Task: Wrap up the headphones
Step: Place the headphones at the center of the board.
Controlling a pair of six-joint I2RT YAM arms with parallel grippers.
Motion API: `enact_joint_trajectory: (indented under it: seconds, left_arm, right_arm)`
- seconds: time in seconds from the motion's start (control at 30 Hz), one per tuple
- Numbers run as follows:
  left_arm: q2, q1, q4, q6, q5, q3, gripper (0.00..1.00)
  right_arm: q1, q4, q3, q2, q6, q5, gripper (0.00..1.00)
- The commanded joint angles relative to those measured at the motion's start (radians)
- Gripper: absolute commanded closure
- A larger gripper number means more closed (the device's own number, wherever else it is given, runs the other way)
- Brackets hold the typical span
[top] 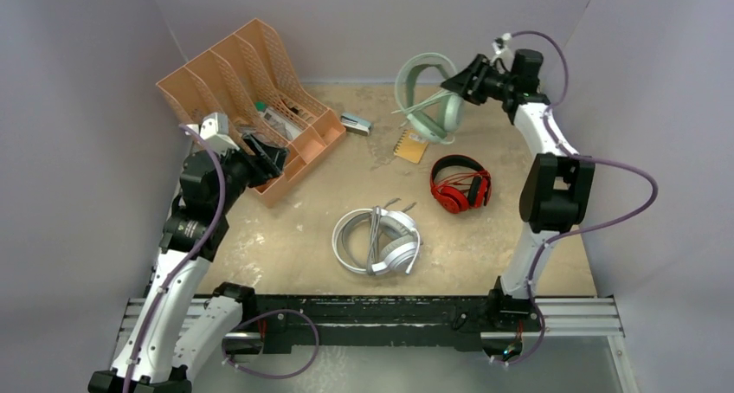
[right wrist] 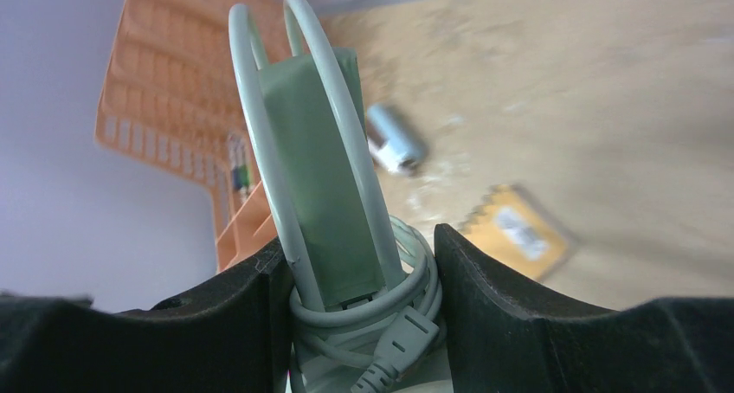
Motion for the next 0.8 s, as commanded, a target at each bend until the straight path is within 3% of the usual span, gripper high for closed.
enact_joint_trajectory:
  seconds: [0.0, 0.3, 0.57, 0.77]
  left_arm:
    - [-0.045, 0.005, -0.003, -0.034, 0.077, -0.011, 0.39]
    - [-0.083, 0.005, -0.079, -0.025, 0.074, 0.015, 0.39]
    - [-0.1, 0.005, -0.086, -0.04, 0.08, 0.023, 0.39]
    - [-0.106, 0.005, -0.099, -0.04, 0.086, 0.033, 0.39]
  right_arm:
    - [-0.142, 0.221, -0.007, 0.072, 0.172, -0.098, 1.0]
    - [-0.324, 0.342, -0.024, 0.286, 0.319, -0.057, 1.0]
    - [-0.374, 0.29, -0.046, 0.358, 0.296, 0.023, 0.98]
    - [-0.377, 0.175, -0.054, 0.316, 0.216, 0.092, 0.46]
